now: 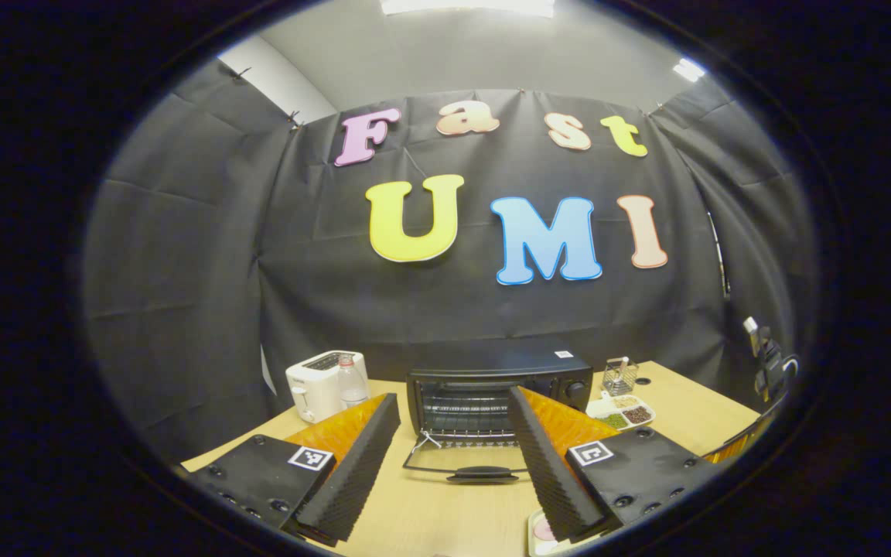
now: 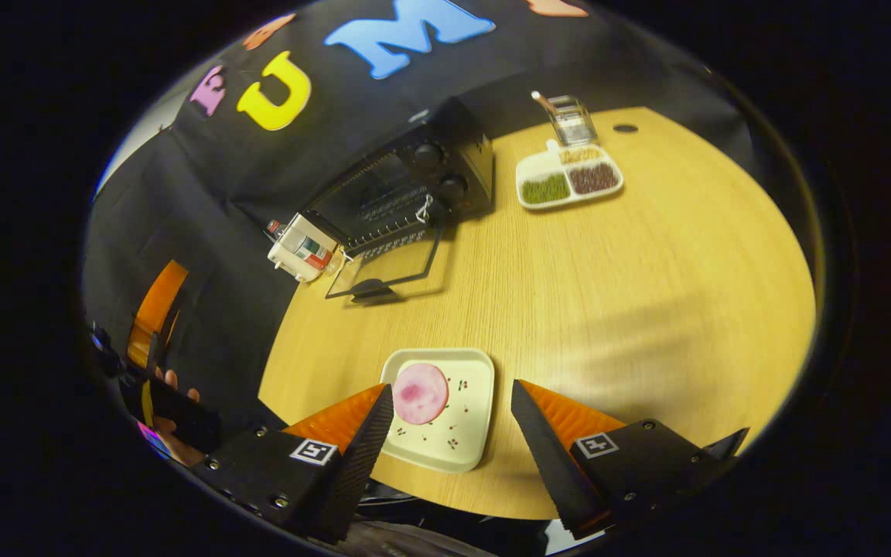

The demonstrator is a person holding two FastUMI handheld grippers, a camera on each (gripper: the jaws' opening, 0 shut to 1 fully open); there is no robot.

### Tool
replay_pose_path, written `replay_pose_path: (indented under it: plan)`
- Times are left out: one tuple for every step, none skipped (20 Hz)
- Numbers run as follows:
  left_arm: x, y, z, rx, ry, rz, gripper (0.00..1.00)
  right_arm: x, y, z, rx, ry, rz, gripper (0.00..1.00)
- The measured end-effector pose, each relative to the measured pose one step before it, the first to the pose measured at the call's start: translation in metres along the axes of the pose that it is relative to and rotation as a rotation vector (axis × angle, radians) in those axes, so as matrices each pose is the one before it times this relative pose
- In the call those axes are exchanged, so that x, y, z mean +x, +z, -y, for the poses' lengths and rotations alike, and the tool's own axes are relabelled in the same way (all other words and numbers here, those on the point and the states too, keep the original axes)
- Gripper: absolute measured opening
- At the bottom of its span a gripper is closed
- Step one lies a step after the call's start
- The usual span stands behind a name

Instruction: Open the electric oven with the left hand, put the food in, and close the electric oven.

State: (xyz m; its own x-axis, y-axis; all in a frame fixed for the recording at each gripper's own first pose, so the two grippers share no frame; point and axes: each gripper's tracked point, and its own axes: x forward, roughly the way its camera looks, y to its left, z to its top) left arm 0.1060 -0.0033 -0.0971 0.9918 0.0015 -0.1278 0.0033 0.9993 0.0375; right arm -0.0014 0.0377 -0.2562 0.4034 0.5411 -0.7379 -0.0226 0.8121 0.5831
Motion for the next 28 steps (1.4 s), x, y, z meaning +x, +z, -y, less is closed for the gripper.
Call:
replay_pose_path:
  plan:
    - [-0.00305, -0.00026, -0.00137, 0.00556, 0.00332, 0.00336, 0.95, 0.00519, -0.00265, 0.00064, 0.04796, 0.02135, -0.03866, 0.96]
    - [-0.00201, 0.00031, -0.00173, 0.00389, 0.00362, 0.00125, 0.99, 0.00553, -0.00435, 0.00236, 0.04105, 0.01559, -0.03782, 0.96]
    - [-0.00140, -0.00113, -0.00243, 0.00237, 0.00431, -0.00284, 0.99, 0.00420, -0.00182, 0.00380, 0.03186, 0.00344, -0.03137, 0.96]
    - [-0.00052, -0.00191, -0.00267, -0.00143, 0.00579, -0.00520, 1.00, 0.00529, -0.00205, 0.00450, 0.02289, -0.00278, -0.03356, 0.96]
    - [0.00013, -0.00246, -0.00280, -0.00463, 0.00635, -0.00272, 0.95, 0.00583, -0.00532, 0.00407, 0.01646, -0.00679, -0.02743, 0.96]
    - [-0.00021, -0.00067, -0.00332, -0.00574, 0.00745, -0.00348, 0.95, 0.00515, -0.00432, 0.00448, 0.00930, -0.01133, -0.03178, 0.96]
    - [-0.00094, -0.00111, -0.00350, -0.00375, 0.00694, -0.00122, 1.00, 0.00510, -0.00142, 0.00414, 0.01095, -0.00959, -0.02310, 0.96]
    - [0.00017, 0.00099, -0.00398, -0.00073, 0.00875, -0.00086, 0.99, 0.00321, -0.00526, 0.00411, 0.00552, -0.01311, -0.02408, 0.96]
    - [-0.00050, -0.00098, -0.00302, 0.00070, 0.00611, 0.00033, 0.90, 0.00698, -0.00135, 0.00292, 0.00280, -0.00631, -0.00917, 0.87]
    - [-0.00001, -0.00087, -0.00336, 0.00315, 0.00805, -0.00085, 0.95, 0.00444, -0.00100, 0.00336, 0.00164, -0.02179, -0.00161, 0.86]
    - [0.00088, -0.00131, -0.00241, 0.00145, 0.00567, -0.00140, 0.90, -0.00202, 0.00369, -0.00151, 0.00906, 0.00361, -0.00144, 0.71]
    - [-0.00007, -0.00119, -0.00254, -0.00231, 0.00453, -0.00154, 0.90, 0.00338, -0.00004, -0.00233, 0.00974, 0.00191, -0.00359, 0.57]
    - [0.00080, -0.00180, -0.00252, -0.00458, 0.00379, -0.00340, 0.91, 0.00192, 0.00028, -0.00158, 0.00964, 0.00303, -0.00819, 0.57]
    - [0.00055, -0.00060, -0.00115, -0.00538, 0.00228, -0.00325, 0.91, 0.00191, -0.00017, 0.00121, 0.00413, -0.00830, -0.00537, 0.57]
    - [0.00097, -0.00142, -0.00126, -0.00338, 0.00305, -0.00261, 0.92, 0.00442, 0.00115, 0.00805, -0.00739, -0.03338, -0.00085, 0.57]
    - [0.00080, -0.00006, -0.00136, -0.00150, 0.00113, 0.00029, 0.92, -0.00420, 0.00161, 0.00808, -0.00464, -0.01867, 0.00454, 0.43]
    - [0.00155, 0.00028, 0.00023, 0.00077, -0.00040, 0.00106, 0.93, 0.00243, -0.00105, 0.00248, 0.00331, 0.00699, -0.00297, 0.26]
    - [0.00115, 0.00009, 0.00074, 0.00325, -0.00172, -0.00065, 0.94, -0.00359, 0.00149, -0.00181, 0.00575, 0.00200, -0.00270, 0.12]
    - [0.00089, -0.00206, 0.00203, 0.00205, -0.00381, -0.00057, 0.95, -0.00110, 0.00048, 0.00350, -0.00228, -0.01371, 0.00610, 0.12]
    - [0.00049, 0.00043, 0.00107, 0.00058, -0.00359, -0.00021, 0.96, 0.00136, -0.00190, -0.00325, -0.00151, 0.01418, -0.00151, 0.06]
    - [0.00089, -0.00173, 0.00203, -0.00086, -0.00458, -0.00007, 0.97, -0.00348, 0.00200, 0.00181, 0.00877, -0.02124, 0.00636, 0.06]
    - [-0.00028, 0.00114, 0.00122, -0.00064, -0.00280, -0.00013, 0.97, -0.00216, -0.00300, 0.00317, -0.00984, 0.00680, -0.00098, 0.01]
    - [0.00047, -0.00028, 0.00091, -0.00118, -0.00388, 0.00177, 0.98, -0.00404, 0.00079, -0.00039, 0.00141, 0.00310, 0.00242, 0.01]
    - [0.00102, 0.00098, 0.00078, -0.00014, -0.00351, 0.00121, 0.99, 0.00230, -0.00135, -0.00248, 0.00065, 0.00791, -0.00723, 0.01]
    - [0.00035, -0.00023, 0.00074, 0.00162, -0.00447, 0.00091, 1.00, -0.00054, -0.00071, -0.00226, -0.00010, 0.01089, 0.00201, 0.02]
    - [0.00059, 0.00035, -0.00036, 0.00384, -0.00049, 0.00141, 0.91, 0.00009, -0.00069, -0.00333, 0.00055, 0.01774, -0.00987, 0.02]
    - [0.00081, 0.00090, -0.00175, 0.00175, 0.00037, 0.00319, 0.91, 0.00107, -0.00053, -0.00110, 0.01132, 0.01378, 0.00707, 0.02]
    - [-0.00049, 0.00064, -0.00153, -0.00122, 0.00139, 0.00129, 1.00, -0.00010, 0.00019, -0.00220, 0.00808, 0.01371, -0.00194, 0.02]
